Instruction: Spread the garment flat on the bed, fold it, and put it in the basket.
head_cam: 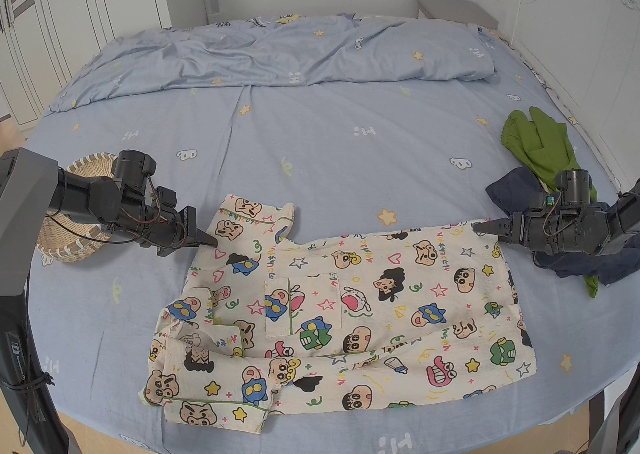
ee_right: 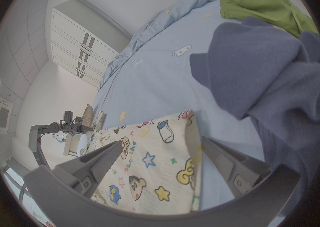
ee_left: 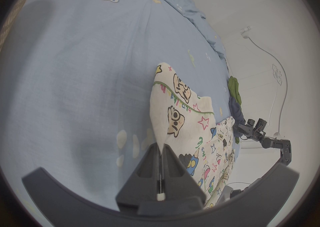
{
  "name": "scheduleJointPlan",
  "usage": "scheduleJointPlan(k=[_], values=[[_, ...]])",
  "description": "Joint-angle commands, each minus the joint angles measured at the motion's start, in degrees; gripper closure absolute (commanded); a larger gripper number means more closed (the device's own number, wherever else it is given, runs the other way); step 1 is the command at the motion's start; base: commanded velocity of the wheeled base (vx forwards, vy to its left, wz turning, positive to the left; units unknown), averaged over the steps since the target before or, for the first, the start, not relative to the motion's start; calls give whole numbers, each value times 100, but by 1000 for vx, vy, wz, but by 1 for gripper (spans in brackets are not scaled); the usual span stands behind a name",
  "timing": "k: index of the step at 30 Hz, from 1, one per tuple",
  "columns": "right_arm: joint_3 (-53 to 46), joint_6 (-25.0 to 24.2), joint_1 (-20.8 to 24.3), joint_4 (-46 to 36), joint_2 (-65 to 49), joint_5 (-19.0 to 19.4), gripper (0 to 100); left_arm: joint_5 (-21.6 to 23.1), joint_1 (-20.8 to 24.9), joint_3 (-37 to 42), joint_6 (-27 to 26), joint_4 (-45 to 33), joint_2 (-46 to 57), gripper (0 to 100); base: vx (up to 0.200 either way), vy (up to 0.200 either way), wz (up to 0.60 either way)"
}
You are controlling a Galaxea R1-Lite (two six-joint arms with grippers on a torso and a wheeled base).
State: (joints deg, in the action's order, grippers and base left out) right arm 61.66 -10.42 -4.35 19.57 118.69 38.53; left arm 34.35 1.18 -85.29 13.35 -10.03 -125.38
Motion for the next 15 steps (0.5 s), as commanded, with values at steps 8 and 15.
scheduleJointPlan(k=[8, 15], values=[[-14, -48, -39, 302, 181, -109, 0, 1, 5, 12, 1, 1, 66, 100, 0, 0, 0], [-49, -144, -4, 663, 181, -364, 0, 1, 14, 21, 10, 1, 66, 100, 0, 0, 0]])
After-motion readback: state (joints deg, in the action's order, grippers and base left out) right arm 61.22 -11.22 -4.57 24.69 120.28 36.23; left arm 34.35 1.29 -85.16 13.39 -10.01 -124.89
